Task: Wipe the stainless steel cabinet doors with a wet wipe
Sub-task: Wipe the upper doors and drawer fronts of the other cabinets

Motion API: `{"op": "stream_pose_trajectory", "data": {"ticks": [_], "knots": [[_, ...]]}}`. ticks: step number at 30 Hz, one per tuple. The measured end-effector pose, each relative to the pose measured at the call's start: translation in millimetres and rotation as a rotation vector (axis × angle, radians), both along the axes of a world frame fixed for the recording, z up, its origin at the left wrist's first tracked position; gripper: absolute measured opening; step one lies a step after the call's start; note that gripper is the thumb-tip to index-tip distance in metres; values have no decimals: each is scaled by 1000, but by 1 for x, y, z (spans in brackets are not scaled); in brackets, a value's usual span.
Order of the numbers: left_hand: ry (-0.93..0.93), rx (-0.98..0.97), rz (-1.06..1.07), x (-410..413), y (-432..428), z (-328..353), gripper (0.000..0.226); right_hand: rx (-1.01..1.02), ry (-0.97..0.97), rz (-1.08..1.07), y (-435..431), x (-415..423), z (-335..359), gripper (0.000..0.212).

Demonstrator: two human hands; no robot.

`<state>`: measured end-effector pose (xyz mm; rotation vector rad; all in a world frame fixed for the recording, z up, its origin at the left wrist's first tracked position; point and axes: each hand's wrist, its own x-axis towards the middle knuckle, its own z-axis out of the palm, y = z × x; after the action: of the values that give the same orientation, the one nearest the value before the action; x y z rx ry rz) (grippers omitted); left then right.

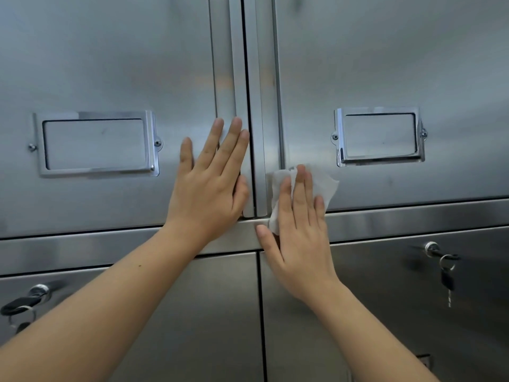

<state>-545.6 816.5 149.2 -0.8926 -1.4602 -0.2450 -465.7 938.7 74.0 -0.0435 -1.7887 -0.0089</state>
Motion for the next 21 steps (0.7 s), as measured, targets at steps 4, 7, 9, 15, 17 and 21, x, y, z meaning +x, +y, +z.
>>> {"op": "stream_pose_trajectory", "data": {"ticks": [4,7,9,15,17,21], "knots": [[-6,3,-9,1,0,0,56,-6,11,94,-1,0,2,68],[-22,8,-27,2,-1,1,56,32,-8,134,-3,-1,5,67],[-34,7,-47,3,-1,1,55,61,-27,152,-6,-1,7,67],[-50,10,-74,3,-3,1,55,164,-59,33,-5,-3,5,62],[-47,9,-75,3,-3,1,55,182,-46,-3,-5,-4,4,62],[-40,24,-73,2,-3,0,54,182,-33,-81,-10,-6,2,65]]}}
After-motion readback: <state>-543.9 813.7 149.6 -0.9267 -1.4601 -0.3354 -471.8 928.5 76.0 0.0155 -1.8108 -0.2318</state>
